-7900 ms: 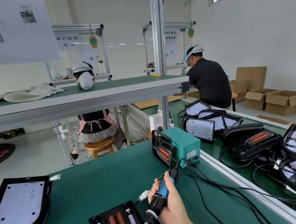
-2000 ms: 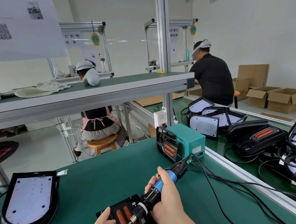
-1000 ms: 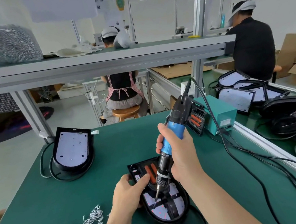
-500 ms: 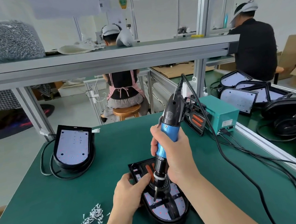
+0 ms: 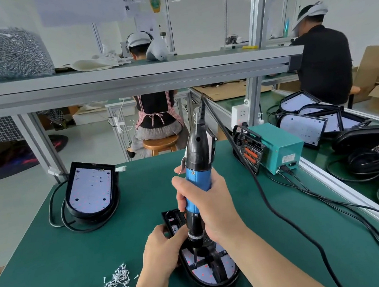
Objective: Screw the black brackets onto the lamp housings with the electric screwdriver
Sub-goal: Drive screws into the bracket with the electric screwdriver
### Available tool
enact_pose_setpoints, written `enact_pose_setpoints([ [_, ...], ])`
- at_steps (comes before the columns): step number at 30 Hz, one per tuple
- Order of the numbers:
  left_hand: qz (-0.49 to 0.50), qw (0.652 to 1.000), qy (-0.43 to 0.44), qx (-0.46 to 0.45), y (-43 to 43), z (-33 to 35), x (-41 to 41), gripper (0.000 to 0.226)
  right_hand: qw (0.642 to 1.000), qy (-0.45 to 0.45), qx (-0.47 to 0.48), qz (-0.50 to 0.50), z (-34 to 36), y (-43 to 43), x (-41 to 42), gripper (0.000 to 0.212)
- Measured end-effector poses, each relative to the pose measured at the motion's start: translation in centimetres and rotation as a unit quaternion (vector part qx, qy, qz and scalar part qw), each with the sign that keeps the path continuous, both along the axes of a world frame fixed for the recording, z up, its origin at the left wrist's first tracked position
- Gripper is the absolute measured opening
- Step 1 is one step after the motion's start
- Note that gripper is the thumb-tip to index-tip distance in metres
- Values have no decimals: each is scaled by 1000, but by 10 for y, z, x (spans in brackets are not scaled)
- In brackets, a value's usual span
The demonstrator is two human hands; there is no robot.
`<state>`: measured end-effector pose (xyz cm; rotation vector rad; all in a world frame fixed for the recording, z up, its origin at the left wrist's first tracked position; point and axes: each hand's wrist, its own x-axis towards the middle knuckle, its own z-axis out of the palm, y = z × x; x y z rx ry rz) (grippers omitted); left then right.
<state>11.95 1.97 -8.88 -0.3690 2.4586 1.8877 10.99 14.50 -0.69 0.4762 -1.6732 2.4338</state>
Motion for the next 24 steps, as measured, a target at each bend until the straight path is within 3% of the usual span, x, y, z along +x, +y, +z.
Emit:
enact_pose_setpoints([
  [7,27,1000,9,-14,3,-3,-2,68,1000,10,10,-5,0,0,-2,15],
  [15,36,998,19,-40,4,-4,-5,49,999,18,17,34,-1,0,-2,18],
  [24,26,1000,6,-16,6,0,-1,50,993,9,4,116,4,4,-5,14],
])
